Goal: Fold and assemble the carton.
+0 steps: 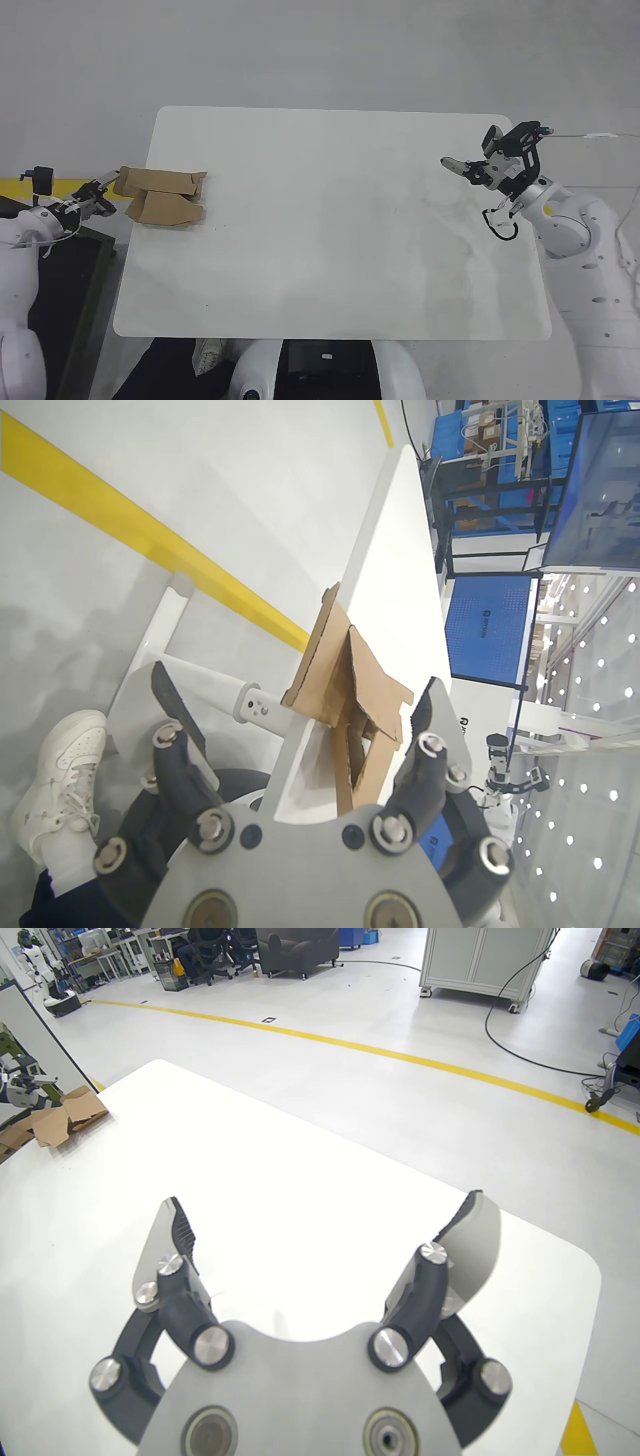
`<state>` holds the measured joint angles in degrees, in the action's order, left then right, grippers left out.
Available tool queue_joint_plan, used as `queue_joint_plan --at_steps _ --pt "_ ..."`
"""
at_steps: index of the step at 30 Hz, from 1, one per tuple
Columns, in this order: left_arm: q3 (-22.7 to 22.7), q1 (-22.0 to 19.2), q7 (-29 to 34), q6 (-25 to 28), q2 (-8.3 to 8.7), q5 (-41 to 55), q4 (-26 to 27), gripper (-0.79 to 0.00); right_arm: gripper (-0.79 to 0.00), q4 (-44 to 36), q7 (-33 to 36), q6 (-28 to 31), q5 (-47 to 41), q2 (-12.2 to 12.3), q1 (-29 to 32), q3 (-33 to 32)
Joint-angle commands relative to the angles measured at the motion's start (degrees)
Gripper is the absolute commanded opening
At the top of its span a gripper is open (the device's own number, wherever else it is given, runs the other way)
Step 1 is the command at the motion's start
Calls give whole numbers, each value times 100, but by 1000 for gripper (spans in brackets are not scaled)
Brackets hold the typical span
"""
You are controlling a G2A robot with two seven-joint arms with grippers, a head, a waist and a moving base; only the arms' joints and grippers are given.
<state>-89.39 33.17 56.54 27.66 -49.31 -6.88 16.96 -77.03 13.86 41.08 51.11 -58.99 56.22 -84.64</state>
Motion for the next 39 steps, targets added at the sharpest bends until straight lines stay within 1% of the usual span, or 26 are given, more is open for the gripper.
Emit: queue_joint_plan --at_steps 1,2,3,5,6,7,8,9,11,12,13,21,26,31,35,39 --pt "53 -34 -25 11 -36 13 -23 0 0 0 0 0 0 0 0 0" --pt "82 -52 -52 7 -55 14 -37 0 0 0 0 0 0 0 0 0" --pt "110 -70 -73 -4 -74 16 -54 -58 0 0 0 0 0 0 0 0" --pt "162 -104 -73 -24 -109 26 -88 -237 0 0 0 0 0 0 0 0" --pt "180 -121 -71 -27 -122 35 -105 -360 0 0 0 0 0 0 0 0" --pt "195 -136 -68 -32 -130 43 -126 -419 0 0 0 0 0 0 0 0" --pt "202 -151 -43 -44 -138 71 -152 -440 0 0 0 0 0 0 0 0" --pt "210 -167 -31 -50 -141 82 -166 -526 0 0 0 0 0 0 0 0" --pt "214 -196 -3 -62 -145 128 -198 -665 0 0 0 0 0 0 0 0" --pt "217 -210 3 -66 -143 138 -207 -770 0 0 0 0 0 0 0 0" --pt "220 -220 -1 -61 -139 142 -214 -785 0 0 0 0 0 0 0 0" --pt "155 -295 180 -180 -135 467 -312 -785 0 0 0 0 0 0 0 0" --pt "58 -396 330 -171 -113 768 -256 -785 0 0 0 0 0 0 0 0" --pt "-30 -575 590 -114 -109 1121 -67 -785 0 0 0 0 0 0 0 0" --pt "-32 -724 806 -90 -173 1449 122 -785 0 0 0 0 0 0 0 0" --pt "79 -825 922 -62 -311 1745 324 -785 0 0 0 0 0 0 0 0"
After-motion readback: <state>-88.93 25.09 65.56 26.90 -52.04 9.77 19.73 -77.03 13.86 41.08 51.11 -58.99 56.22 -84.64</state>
